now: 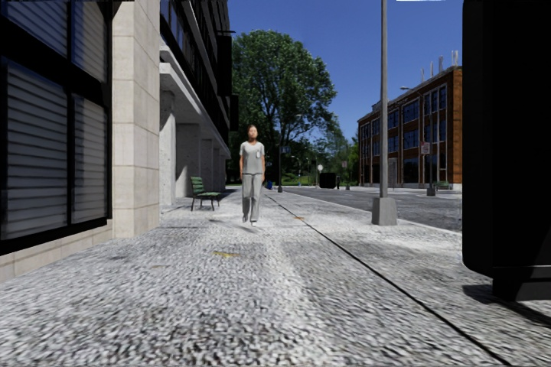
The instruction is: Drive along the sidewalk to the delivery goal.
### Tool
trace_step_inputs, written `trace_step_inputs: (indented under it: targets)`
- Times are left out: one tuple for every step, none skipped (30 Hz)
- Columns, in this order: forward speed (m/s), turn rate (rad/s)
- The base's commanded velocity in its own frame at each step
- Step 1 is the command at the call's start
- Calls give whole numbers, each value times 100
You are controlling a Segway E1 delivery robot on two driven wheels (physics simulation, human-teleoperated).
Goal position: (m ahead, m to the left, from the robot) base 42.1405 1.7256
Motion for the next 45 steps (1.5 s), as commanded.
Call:
trace_step_inputs:
  targets:
    - [200, -36]
    - [200, -38]
    - [200, -53]
    - [200, -56]
    - [200, -57]
    - [200, -57]
    - [200, -57]
    - [200, -57]
    - [200, -57]
    - [200, -57]
    - [200, -57]
    - [200, -57]
    - [200, -57]
    - [200, -57]
    - [200, -54]
    - [200, -7]
    - [200, -7]
    - [200, 0]
    - [200, 0]
    - [200, 0]
    - [200, 0]
    - [200, 0]
    - [200, 0]
    - [200, 0]
    - [200, 0]
    - [200, 0]
    - [200, 0]
    - [200, 0]
    - [200, 0]
    - [200, 0]
    - [200, 0]
    - [200, 0]
    - [200, 0]
    - [200, 0]
    - [200, 0]
    - [200, 0]
    - [200, 7]
    - [200, 7]
    - [200, 29]
    - [200, 39]
    - [200, 39]
    - [200, 51]
    - [200, 56]
    - [200, 57]
    - [200, 57]
